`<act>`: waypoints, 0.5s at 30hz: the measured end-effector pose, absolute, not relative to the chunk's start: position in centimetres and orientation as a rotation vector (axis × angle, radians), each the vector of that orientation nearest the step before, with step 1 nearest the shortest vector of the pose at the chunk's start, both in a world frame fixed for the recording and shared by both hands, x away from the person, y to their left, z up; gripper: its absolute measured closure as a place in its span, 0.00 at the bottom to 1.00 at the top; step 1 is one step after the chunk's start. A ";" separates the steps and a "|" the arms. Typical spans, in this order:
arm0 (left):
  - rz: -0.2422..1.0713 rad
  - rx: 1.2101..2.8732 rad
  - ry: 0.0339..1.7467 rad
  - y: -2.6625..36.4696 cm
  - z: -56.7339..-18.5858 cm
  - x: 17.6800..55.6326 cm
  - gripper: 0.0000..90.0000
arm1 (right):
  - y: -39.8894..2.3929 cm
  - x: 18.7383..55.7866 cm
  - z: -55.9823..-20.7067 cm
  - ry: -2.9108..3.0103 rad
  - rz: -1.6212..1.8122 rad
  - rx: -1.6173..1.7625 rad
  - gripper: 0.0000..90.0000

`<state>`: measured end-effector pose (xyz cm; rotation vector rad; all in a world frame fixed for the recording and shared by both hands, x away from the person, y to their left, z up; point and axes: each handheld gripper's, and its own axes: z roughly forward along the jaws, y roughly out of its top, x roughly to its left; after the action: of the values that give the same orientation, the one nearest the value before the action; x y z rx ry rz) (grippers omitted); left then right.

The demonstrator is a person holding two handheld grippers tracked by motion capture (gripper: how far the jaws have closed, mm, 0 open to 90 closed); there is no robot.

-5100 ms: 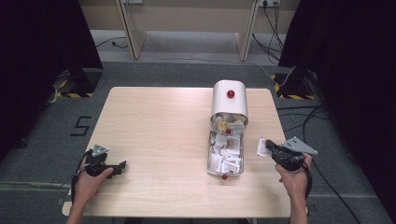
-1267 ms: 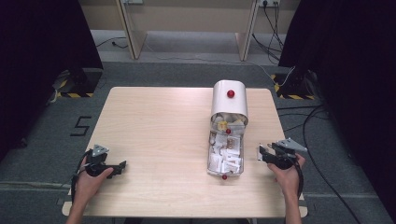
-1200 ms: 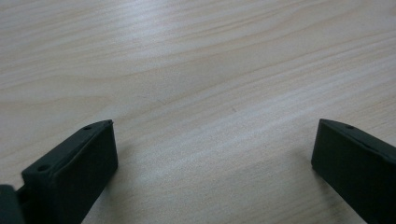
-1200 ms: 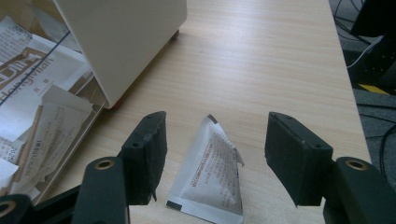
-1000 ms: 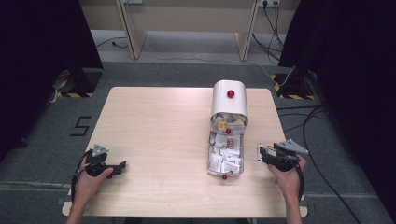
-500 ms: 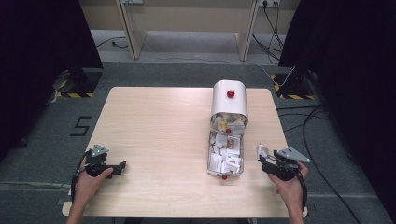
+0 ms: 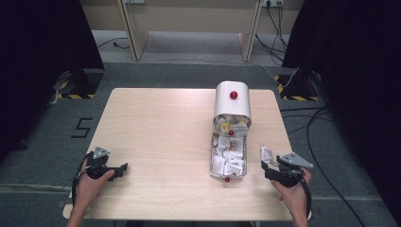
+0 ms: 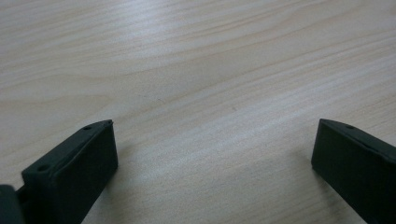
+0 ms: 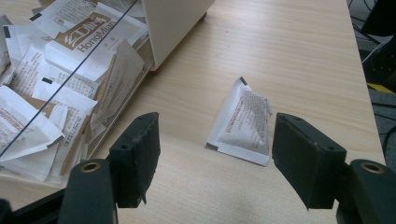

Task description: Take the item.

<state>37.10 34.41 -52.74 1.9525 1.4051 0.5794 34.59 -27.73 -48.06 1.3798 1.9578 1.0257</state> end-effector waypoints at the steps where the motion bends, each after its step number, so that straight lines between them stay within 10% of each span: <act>1: 0.579 1.952 1.405 34.4 -52.7 37.1 0.00 | -27.7 34.5 -48.1 1.960 1.025 1.378 0.34; 15: 0.579 1.952 1.406 34.4 -52.7 37.1 0.00 | -27.1 33.4 -48.5 1.984 1.027 1.360 0.28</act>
<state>37.08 34.42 -52.74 1.9522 1.4057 0.5795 33.44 -27.14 -48.48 1.3605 1.9839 1.0274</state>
